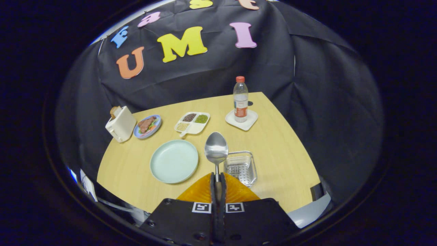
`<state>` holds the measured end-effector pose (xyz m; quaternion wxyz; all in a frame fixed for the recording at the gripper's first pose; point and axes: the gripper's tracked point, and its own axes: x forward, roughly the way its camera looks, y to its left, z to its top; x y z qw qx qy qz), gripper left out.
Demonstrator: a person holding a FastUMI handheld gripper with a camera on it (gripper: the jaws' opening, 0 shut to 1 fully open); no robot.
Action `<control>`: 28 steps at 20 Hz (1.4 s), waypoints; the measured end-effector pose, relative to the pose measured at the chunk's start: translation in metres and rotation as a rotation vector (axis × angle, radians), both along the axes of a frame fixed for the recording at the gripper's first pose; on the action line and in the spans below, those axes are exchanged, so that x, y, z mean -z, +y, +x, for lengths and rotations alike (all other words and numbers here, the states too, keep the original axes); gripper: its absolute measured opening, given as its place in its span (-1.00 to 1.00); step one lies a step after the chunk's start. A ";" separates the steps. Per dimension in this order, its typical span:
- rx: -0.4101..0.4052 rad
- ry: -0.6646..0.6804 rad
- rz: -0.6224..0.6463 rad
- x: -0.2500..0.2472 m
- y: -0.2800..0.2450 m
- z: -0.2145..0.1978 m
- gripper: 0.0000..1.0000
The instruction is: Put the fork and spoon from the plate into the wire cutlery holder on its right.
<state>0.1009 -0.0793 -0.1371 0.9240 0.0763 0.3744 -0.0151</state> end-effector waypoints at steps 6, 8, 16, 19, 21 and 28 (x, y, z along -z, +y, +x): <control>-0.016 0.063 -0.013 0.026 -0.032 -0.005 -0.99; -0.026 0.095 0.005 0.036 -0.034 -0.008 -0.99; -0.041 0.129 0.065 0.050 -0.040 0.003 -0.96; -0.041 0.135 0.085 0.052 -0.039 0.005 -0.96; -0.041 0.130 0.093 0.053 -0.038 0.007 -0.91; -0.020 0.023 0.093 0.030 -0.037 0.013 -0.42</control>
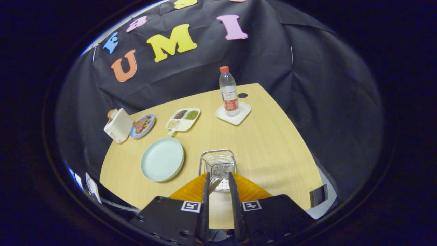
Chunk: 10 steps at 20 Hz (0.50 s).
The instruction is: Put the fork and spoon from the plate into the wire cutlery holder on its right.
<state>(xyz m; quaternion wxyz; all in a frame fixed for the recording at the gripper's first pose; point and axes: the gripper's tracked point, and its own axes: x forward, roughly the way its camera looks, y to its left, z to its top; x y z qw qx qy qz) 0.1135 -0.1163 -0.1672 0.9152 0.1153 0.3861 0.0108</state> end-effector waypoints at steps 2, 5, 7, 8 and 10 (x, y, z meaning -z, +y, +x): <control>0.014 -0.027 0.002 -0.003 -0.001 0.002 -0.17; 0.032 -0.080 -0.033 -0.008 -0.001 0.004 0.14; 0.037 -0.121 -0.054 -0.017 0.002 0.003 0.23; 0.042 -0.147 -0.071 -0.020 0.004 0.003 0.35; 0.050 -0.212 -0.104 -0.032 0.009 0.000 0.46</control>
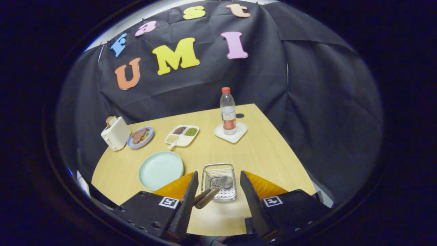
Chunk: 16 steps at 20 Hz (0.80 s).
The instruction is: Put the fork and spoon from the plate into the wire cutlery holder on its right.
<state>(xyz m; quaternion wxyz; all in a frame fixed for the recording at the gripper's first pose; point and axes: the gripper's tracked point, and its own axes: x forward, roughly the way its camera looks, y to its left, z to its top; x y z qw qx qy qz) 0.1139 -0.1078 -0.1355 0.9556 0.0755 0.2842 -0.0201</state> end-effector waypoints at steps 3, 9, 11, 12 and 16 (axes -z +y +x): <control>0.029 -0.101 -0.021 -0.022 0.009 -0.007 0.65; 0.061 -0.220 -0.078 -0.045 0.032 -0.026 0.93; 0.063 -0.257 -0.099 -0.050 0.043 -0.032 0.94; 0.067 -0.275 -0.104 -0.053 0.047 -0.035 0.94; 0.073 -0.345 -0.098 -0.063 0.069 -0.050 0.93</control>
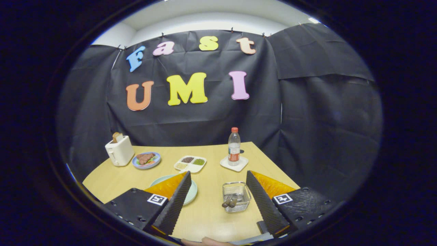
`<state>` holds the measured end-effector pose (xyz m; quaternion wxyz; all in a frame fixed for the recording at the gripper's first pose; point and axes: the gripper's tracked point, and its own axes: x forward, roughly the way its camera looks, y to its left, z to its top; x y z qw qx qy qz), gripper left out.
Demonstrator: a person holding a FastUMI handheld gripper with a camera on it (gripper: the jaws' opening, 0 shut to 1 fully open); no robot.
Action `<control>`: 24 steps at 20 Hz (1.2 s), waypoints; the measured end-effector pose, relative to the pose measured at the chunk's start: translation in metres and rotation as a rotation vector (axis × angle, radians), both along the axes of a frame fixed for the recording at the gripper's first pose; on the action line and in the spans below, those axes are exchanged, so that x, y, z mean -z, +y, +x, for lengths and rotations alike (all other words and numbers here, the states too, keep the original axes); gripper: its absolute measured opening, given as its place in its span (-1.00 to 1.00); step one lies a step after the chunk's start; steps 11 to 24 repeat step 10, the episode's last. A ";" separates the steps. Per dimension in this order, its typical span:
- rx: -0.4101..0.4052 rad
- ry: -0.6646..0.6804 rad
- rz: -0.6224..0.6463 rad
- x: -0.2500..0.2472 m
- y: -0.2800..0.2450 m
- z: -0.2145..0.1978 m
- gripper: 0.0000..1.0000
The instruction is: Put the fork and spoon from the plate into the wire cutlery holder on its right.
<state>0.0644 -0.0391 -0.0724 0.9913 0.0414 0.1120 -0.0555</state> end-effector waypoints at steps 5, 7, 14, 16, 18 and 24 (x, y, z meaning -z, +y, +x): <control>-0.027 -0.117 -0.019 -0.024 0.038 -0.027 0.93; -0.057 -0.174 -0.041 -0.039 0.058 -0.040 0.93; -0.048 -0.217 -0.043 -0.047 0.072 -0.057 0.94; -0.048 -0.217 -0.043 -0.047 0.072 -0.057 0.94; -0.048 -0.217 -0.043 -0.047 0.072 -0.057 0.94; -0.048 -0.217 -0.043 -0.047 0.072 -0.057 0.94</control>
